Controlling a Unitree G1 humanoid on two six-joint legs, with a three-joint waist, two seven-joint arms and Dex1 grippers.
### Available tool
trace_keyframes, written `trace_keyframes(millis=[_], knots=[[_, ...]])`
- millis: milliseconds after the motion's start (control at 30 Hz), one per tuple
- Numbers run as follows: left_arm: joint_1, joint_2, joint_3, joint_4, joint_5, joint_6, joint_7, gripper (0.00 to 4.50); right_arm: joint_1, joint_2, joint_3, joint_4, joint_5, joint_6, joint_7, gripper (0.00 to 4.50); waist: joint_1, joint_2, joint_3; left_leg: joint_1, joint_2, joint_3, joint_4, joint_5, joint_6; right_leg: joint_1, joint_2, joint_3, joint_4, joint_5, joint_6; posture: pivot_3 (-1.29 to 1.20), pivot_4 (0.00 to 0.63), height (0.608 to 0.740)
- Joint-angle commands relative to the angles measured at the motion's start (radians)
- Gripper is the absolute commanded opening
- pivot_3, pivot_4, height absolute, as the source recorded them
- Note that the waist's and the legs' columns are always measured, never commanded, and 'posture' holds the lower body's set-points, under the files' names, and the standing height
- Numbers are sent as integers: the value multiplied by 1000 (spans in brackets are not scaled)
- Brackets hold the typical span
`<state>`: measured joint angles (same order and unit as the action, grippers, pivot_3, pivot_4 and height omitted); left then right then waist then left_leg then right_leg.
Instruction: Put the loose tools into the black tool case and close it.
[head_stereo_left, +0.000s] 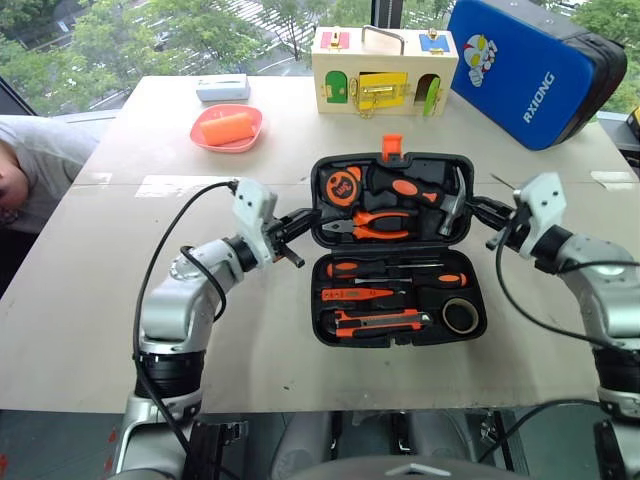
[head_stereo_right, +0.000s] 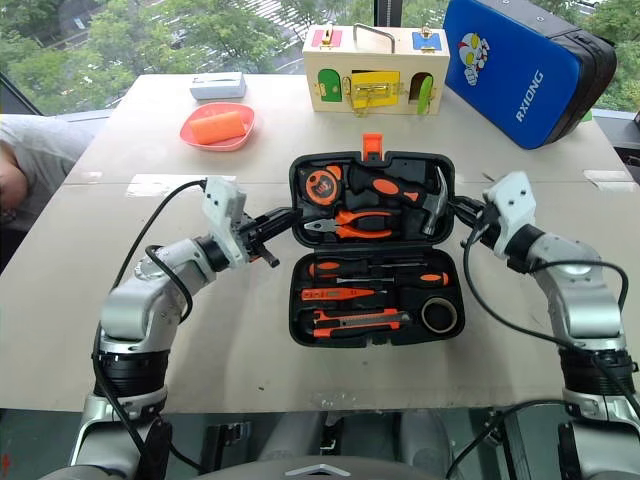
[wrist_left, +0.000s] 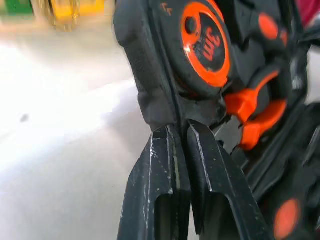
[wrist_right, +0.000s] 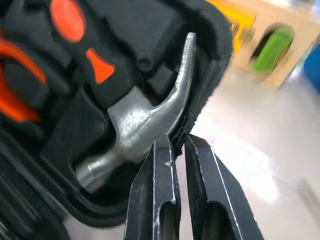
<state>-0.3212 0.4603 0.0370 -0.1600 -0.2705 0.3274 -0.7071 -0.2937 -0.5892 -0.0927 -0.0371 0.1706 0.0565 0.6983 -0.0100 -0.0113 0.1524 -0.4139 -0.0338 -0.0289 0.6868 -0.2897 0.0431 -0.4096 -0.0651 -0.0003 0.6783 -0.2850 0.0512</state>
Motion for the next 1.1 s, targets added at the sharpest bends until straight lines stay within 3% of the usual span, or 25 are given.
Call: trace_keyframes(millis=[33,133,300,400,533,567,633,733,800,867,1000,1033,1067,1100], knots=[[4,21,-12,63,163,-408,36,42,38,-50,28,55,-150,-419,-3,0,0,0,0,1,0,1,0,0,0,0,0,0,0,0,0,0,150,735],[25,37,0,127,220,-597,63,42,79,-99,42,139,-249,-702,-29,0,-4,0,0,1,0,1,0,0,0,0,1,0,1,0,0,0,150,735],[112,92,1,143,294,-877,68,42,138,-170,42,221,-318,-962,-62,0,-13,-1,-1,4,2,3,-2,0,0,1,3,5,1,0,0,0,150,735],[223,105,36,61,256,-858,81,42,211,-236,54,185,-246,-985,-16,0,-13,-1,-1,5,2,4,-2,0,0,1,3,8,1,0,0,0,150,735],[414,145,105,-121,206,-760,72,0,327,-354,53,50,-104,-914,67,1276,-11,-1,-1,6,3,4,-3,0,0,2,3,9,1,0,0,0,150,735],[486,162,132,-182,167,-703,57,851,383,-407,48,2,-31,-850,120,1684,-12,0,0,7,4,4,-3,0,0,3,3,9,1,0,0,0,150,735],[623,192,190,-289,81,-599,28,1597,508,-517,26,-83,110,-728,232,2643,-6,0,0,12,4,5,-6,-1,2,8,3,11,-1,0,-1,0,150,735],[814,238,291,-363,-27,-452,-27,1597,711,-647,-33,-170,258,-586,395,2643,0,2,1,26,6,5,-9,-6,9,24,2,8,-7,0,-1,0,150,735],[862,264,333,-374,-63,-399,-55,1597,777,-662,-57,-206,300,-512,434,2643,7,0,0,37,7,4,-14,-7,11,37,1,6,-17,-1,-1,0,150,735],[849,305,353,-350,-90,-346,-93,1597,809,-655,-54,-230,306,-469,467,2643,21,0,0,38,7,3,-14,-7,11,40,1,4,-19,-2,-5,0,150,735],[629,380,309,-209,-204,-97,-122,1666,797,-624,-48,-312,364,-342,487,1455,38,3,-1,38,7,1,-11,-7,11,40,1,1,-18,-2,-6,0,150,735],[556,387,283,-168,-209,-72,-136,1093,780,-614,-42,-328,378,-303,481,1141,37,3,-1,37,7,0,-10,-7,11,40,2,0,-17,-2,-6,0,150,735],[478,391,255,-124,-215,-41,-152,986,757,-605,-33,-343,384,-265,474,681,36,3,-1,36,7,0,-10,-7,11,40,2,0,-18,0,-2,0,150,735],[378,391,203,-73,-218,-4,-184,456,730,-590,-15,-352,383,-230,467,171,38,3,-1,35,7,0,-10,-7,11,39,2,0,-17,0,-2,0,150,735]])
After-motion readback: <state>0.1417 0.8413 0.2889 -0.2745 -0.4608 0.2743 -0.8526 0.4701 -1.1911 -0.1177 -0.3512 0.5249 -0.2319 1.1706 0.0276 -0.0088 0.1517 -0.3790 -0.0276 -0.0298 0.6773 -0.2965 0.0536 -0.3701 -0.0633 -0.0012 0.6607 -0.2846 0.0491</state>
